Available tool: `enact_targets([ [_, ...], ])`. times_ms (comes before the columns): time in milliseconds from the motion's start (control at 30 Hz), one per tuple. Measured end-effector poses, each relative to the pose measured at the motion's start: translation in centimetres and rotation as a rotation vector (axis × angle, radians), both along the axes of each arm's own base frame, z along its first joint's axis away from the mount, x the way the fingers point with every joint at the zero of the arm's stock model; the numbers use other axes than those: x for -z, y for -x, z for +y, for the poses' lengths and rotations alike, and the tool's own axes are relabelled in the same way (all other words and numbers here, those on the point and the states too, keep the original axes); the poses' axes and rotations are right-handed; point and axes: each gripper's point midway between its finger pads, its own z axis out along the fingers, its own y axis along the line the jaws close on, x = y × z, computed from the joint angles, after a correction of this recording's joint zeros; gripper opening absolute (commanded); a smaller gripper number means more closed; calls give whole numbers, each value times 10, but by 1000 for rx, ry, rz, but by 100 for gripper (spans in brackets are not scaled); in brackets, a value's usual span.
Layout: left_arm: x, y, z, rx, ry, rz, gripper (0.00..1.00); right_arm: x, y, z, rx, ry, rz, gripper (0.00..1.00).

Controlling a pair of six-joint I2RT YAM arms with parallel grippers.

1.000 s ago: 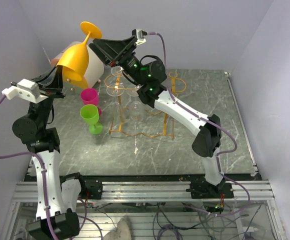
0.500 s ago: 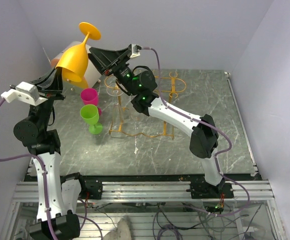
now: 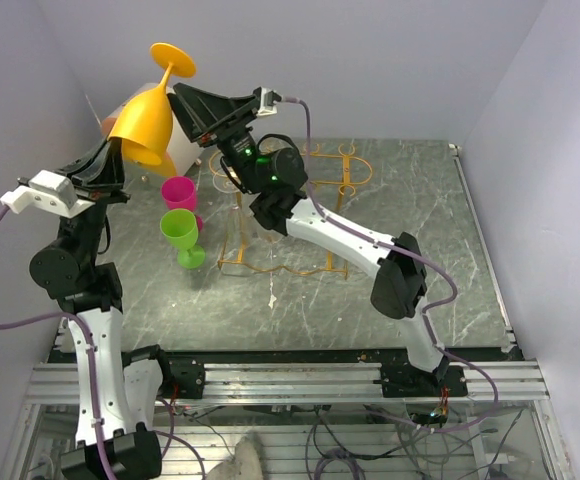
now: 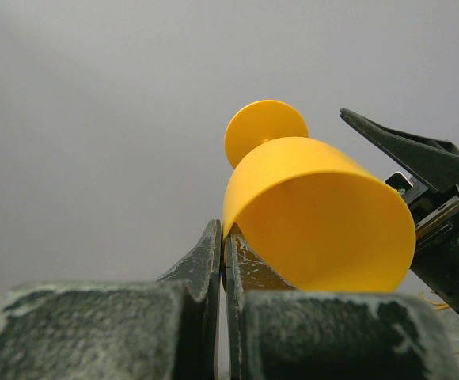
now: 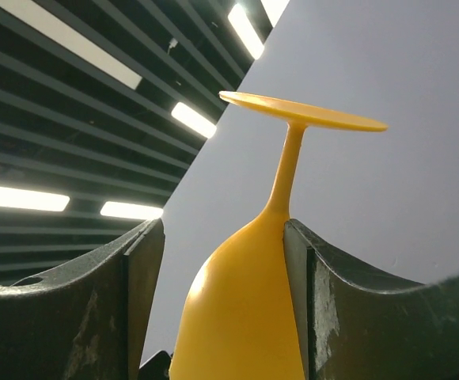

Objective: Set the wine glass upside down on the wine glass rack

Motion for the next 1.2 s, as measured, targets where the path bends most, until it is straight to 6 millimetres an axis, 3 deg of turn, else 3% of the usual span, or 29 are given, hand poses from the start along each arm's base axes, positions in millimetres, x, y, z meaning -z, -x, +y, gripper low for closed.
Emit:
enact_targets([
  [333,-1,2,7,-18,36,-11,7,-3,1,14,9,-64,36,61],
  [633,5,6,0,11,10,-12,7,-6,0,29,-29,-16,45,59],
  [967,19,1,-1,11,-3,20,7,22,-8,33,-15,20,94,42],
  [1200,18,5,-3,12,-19,12,7,20,-6,25,-9,4,97,29],
])
